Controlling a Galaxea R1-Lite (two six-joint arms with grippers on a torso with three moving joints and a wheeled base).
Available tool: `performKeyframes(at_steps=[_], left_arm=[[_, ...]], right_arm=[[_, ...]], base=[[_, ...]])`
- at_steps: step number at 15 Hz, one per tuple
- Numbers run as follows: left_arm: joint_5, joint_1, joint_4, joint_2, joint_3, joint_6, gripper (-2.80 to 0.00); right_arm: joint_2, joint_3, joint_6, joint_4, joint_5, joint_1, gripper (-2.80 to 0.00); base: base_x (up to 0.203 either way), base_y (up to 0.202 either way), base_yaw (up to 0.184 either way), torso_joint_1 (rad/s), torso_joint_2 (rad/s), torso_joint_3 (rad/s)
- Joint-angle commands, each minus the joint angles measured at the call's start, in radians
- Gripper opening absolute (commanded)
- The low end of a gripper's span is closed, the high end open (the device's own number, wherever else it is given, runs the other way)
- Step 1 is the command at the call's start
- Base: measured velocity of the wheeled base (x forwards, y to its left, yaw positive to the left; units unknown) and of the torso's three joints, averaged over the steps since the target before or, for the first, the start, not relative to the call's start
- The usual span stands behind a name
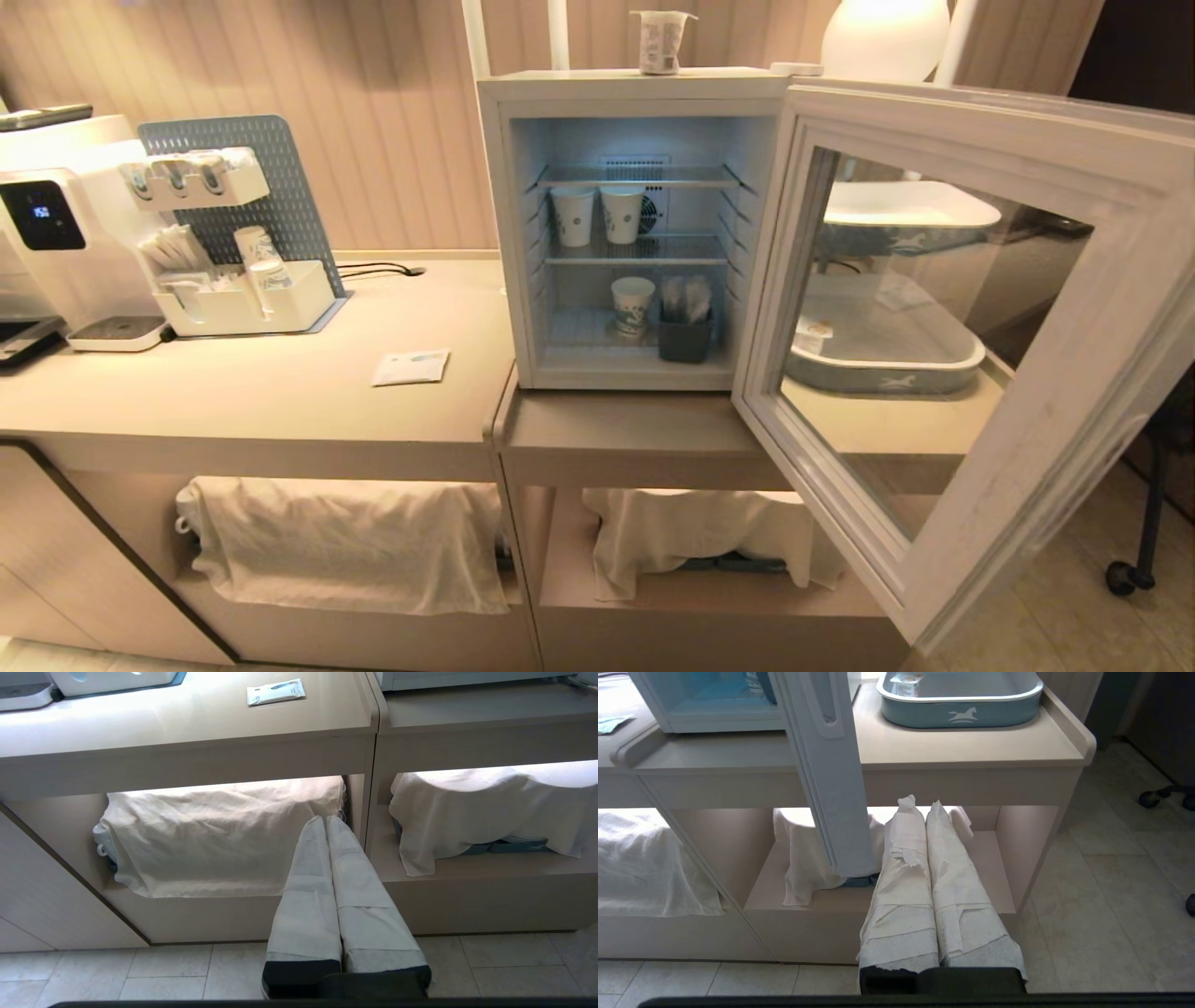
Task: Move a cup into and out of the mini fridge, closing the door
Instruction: Put the yoghurt in the freezer
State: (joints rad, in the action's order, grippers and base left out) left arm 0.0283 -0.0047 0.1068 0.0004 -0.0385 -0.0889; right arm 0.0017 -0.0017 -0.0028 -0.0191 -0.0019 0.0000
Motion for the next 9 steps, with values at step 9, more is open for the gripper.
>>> performKeyframes(at_steps=[9], left_arm=[[-0.001, 0.0, 0.001, 0.0, -0.001, 0.001, -2.8]], right_arm=[[0.001, 0.0, 0.0, -0.001, 0.0, 0.0, -2.8]], base=[[-0.001, 0.127, -0.001, 0.002, 0.0, 0.002]])
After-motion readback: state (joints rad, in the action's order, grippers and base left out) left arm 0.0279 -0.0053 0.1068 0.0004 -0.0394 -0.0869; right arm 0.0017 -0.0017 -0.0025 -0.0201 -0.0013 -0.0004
